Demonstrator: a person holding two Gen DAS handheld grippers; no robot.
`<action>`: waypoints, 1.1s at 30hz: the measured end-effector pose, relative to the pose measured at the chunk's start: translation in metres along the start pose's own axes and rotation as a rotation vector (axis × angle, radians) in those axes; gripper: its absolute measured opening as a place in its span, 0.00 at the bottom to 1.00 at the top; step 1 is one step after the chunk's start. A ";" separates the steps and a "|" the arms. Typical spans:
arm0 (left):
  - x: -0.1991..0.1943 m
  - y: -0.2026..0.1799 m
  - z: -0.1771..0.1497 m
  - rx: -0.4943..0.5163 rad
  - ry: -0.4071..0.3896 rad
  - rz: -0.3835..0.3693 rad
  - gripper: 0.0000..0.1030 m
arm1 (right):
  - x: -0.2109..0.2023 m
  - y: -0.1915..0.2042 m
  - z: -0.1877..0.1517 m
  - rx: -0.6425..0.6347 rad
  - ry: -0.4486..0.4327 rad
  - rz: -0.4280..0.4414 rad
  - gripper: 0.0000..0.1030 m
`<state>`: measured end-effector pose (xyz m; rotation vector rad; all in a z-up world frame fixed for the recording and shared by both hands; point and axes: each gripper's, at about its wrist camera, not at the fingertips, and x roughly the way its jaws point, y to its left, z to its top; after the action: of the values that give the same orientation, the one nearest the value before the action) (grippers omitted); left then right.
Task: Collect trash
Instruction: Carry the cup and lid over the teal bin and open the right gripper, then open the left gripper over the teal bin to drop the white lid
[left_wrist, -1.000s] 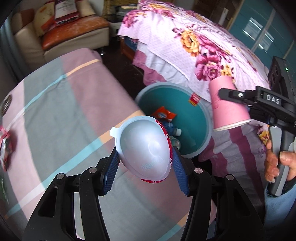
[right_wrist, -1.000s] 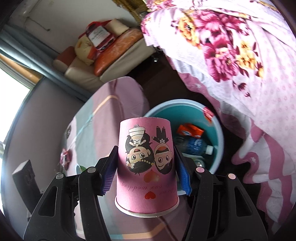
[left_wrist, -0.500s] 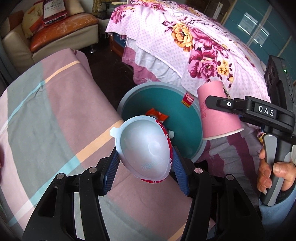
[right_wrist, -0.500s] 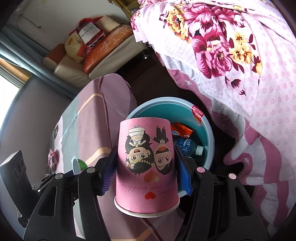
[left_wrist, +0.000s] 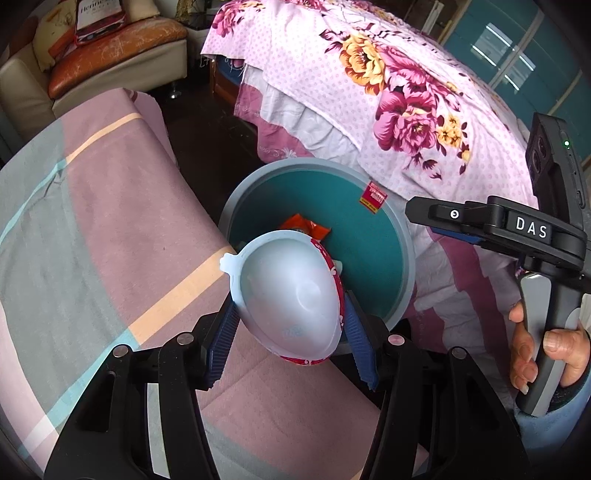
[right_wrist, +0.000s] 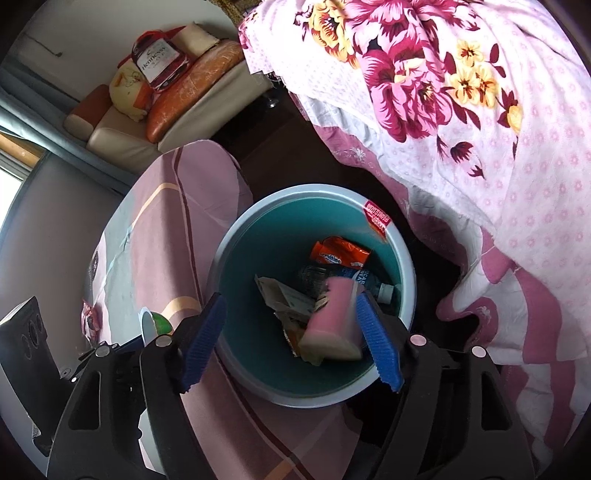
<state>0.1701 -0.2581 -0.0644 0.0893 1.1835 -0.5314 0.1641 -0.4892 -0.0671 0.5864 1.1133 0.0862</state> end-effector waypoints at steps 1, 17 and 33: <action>0.001 0.000 0.001 -0.001 0.001 -0.002 0.55 | 0.000 -0.001 0.000 -0.001 -0.003 -0.005 0.69; 0.013 -0.007 0.008 0.013 0.014 -0.016 0.55 | -0.005 -0.007 0.004 0.023 -0.013 -0.053 0.74; 0.014 -0.018 0.017 0.027 -0.025 0.001 0.87 | -0.009 -0.008 0.006 0.028 -0.023 -0.083 0.74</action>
<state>0.1805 -0.2843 -0.0667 0.1064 1.1522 -0.5465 0.1630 -0.5020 -0.0616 0.5645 1.1163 -0.0075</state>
